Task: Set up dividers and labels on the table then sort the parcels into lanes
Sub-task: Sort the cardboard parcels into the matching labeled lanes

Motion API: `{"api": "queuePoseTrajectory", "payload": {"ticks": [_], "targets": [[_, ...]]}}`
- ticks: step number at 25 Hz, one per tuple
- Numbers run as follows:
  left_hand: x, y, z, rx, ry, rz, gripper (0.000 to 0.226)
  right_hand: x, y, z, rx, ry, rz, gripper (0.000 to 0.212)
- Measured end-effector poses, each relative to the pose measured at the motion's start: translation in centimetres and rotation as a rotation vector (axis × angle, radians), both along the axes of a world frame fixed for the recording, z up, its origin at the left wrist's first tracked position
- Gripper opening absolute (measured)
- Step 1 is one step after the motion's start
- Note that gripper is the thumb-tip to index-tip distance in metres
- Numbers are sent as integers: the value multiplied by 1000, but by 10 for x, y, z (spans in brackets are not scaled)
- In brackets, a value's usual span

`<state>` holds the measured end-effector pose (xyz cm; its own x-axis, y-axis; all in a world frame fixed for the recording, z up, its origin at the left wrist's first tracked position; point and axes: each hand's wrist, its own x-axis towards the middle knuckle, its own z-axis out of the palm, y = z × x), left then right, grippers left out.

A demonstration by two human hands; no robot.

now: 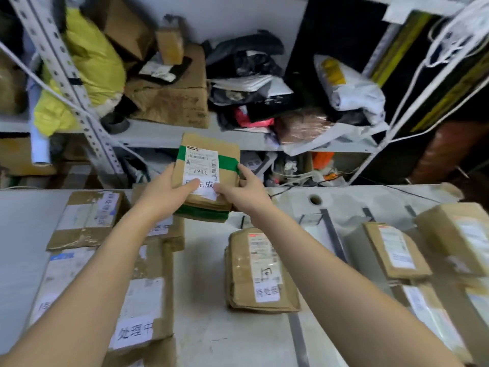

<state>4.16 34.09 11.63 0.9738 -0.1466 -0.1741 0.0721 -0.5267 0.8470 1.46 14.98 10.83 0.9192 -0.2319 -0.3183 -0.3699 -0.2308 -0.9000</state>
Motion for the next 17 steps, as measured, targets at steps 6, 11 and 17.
{"api": "queuePoseTrajectory", "payload": {"ticks": [6, 11, 17], "targets": [[-69, -97, 26, 20, -83, -60, 51, -81, -101, 34, 10, -47, -18, 104], [-142, -184, 39, -22, -74, -67, 50, -160, -191, 58, 49, -70, -6, 92], [-209, -299, 44, -61, -97, -116, 49, -230, -302, 65, -2, -73, -53, 97]]}}
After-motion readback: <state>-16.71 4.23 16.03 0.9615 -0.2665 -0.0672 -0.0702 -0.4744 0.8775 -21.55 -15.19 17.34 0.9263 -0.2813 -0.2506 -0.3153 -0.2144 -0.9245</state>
